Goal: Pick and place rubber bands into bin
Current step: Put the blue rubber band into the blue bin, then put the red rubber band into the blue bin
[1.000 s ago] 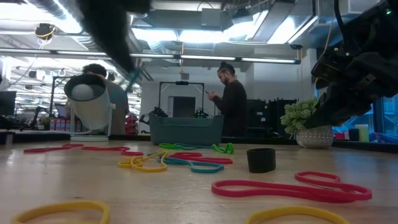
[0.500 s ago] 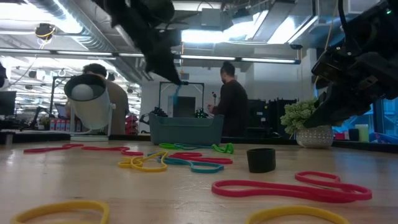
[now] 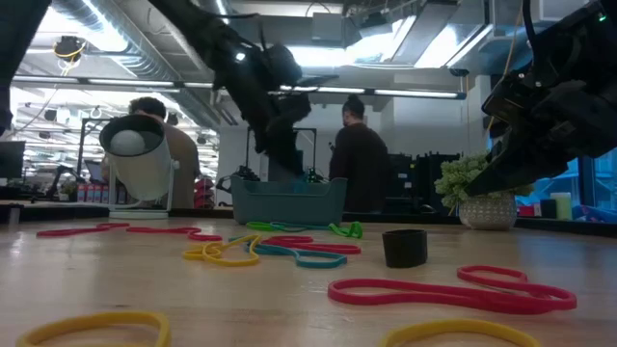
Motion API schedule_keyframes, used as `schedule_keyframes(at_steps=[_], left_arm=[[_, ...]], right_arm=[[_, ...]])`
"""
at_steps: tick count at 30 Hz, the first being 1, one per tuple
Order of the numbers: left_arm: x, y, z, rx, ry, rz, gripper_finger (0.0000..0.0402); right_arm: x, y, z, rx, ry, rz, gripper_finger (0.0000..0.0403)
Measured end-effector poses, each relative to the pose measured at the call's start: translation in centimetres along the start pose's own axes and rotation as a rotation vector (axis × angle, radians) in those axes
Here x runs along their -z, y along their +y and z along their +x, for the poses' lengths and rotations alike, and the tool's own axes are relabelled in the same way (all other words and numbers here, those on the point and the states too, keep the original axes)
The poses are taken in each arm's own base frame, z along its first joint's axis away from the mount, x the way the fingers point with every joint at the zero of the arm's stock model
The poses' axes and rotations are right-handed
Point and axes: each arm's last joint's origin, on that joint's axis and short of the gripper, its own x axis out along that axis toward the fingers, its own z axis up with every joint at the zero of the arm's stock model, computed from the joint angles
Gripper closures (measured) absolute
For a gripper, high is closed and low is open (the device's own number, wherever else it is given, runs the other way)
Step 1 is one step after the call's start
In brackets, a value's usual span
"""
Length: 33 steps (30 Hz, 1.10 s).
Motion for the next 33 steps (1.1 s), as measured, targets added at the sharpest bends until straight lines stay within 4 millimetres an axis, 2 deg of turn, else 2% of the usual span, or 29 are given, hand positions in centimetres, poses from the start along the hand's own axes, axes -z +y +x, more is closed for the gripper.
schedule_keyframes(at_steps=[5, 9, 14, 19, 22, 26, 30, 33], left_arm=[[-0.2, 0.0, 0.8, -0.041, 0.149, 0.007, 0.0371], [-0.1, -0.1, 0.3, -0.104, 0.232, 0.017, 0.0341], [-0.7, -0.1, -2.1, -0.146, 0.273, 0.001, 0.0311], [-1.0, -1.0, -5.5, -0.198, 0.231, -0.105, 0.0310], [-0.5, -2.6, -7.4, -0.269, 0.201, -0.142, 0.0326], [0.8, -5.6, -9.9, -0.263, 0.157, -0.098, 0.0361], [3.3, -8.6, -11.7, -0.213, 0.128, -0.046, 0.0396], [5.5, -10.4, -12.5, -0.163, 0.117, -0.012, 0.0398]], right_arm=[[0.0, 0.0, 0.0, 0.000, 0.002, 0.000, 0.0391], [0.0, 0.0, 0.0, 0.001, 0.005, -0.001, 0.0391], [0.1, 0.0, 0.0, 0.003, 0.009, -0.001, 0.0391], [0.1, 0.0, 0.0, 0.003, 0.009, 0.001, 0.0391], [0.1, 0.0, 0.0, 0.002, 0.009, 0.003, 0.0391], [0.0, 0.0, 0.0, 0.000, 0.005, 0.004, 0.0391], [0.0, 0.0, 0.0, -0.001, 0.003, 0.004, 0.0391], [0.0, 0.0, 0.0, -0.002, -0.001, 0.004, 0.0391]])
